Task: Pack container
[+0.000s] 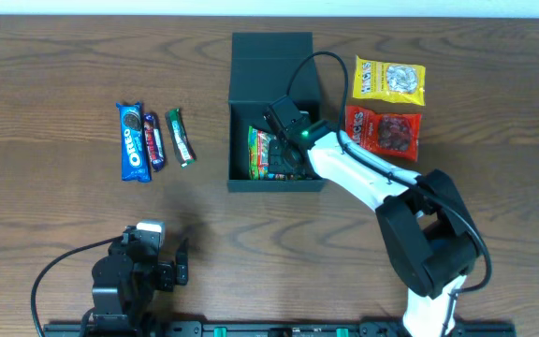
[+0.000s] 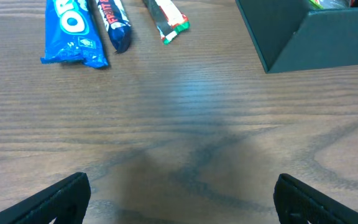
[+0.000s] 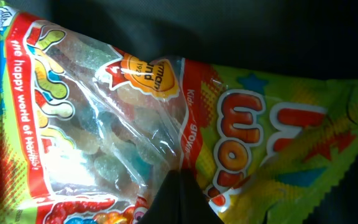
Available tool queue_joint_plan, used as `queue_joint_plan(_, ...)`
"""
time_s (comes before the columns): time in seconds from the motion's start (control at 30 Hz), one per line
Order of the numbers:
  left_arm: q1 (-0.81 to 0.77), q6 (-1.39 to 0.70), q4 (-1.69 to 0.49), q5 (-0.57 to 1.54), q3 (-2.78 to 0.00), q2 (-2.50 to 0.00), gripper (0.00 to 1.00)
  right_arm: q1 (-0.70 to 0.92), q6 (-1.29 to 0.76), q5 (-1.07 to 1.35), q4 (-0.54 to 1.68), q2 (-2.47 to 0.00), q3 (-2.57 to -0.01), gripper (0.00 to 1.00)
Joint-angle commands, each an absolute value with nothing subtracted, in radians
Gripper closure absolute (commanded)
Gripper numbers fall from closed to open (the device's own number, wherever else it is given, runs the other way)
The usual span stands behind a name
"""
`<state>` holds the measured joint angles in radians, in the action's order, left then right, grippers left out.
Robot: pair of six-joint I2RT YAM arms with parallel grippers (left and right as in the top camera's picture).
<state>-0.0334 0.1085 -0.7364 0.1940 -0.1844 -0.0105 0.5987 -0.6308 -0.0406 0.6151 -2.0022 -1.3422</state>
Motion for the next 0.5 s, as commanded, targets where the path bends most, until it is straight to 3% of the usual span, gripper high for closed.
queue_joint_plan(0.0, -0.027, 0.112, -0.742, 0.172, -0.169, -0.004, 0.05, 0.591, -0.563, -0.020, 0.630, -2.048, -1.338, 0.99)
queue_joint_plan(0.23, -0.027, 0.091, -0.720, 0.257, -0.169, -0.004, 0.05, 0.580, -0.499, 0.064, 0.697, -1.993, -1.419, 0.99)
queue_joint_plan(0.37, -0.027, -0.078, -0.696, 0.433, -0.175, -0.004, 0.05, 0.548, -0.485, 0.052, 0.793, -1.874, -1.546, 0.98)
queue_joint_plan(0.4, -0.027, -0.121, -0.664, 0.484, -0.175, -0.004, 0.05, 0.537, -0.467, 0.052, 0.799, -1.839, -1.573, 0.75)
queue_joint_plan(0.43, -0.027, -0.168, -0.624, 0.550, -0.175, -0.004, 0.05, 0.522, -0.447, 0.053, 0.801, -1.796, -1.599, 0.21)
queue_joint_plan(0.47, -0.027, -0.193, -0.593, 0.588, -0.175, -0.004, 0.05, 0.508, -0.437, 0.053, 0.799, -1.761, -1.616, 0.01)
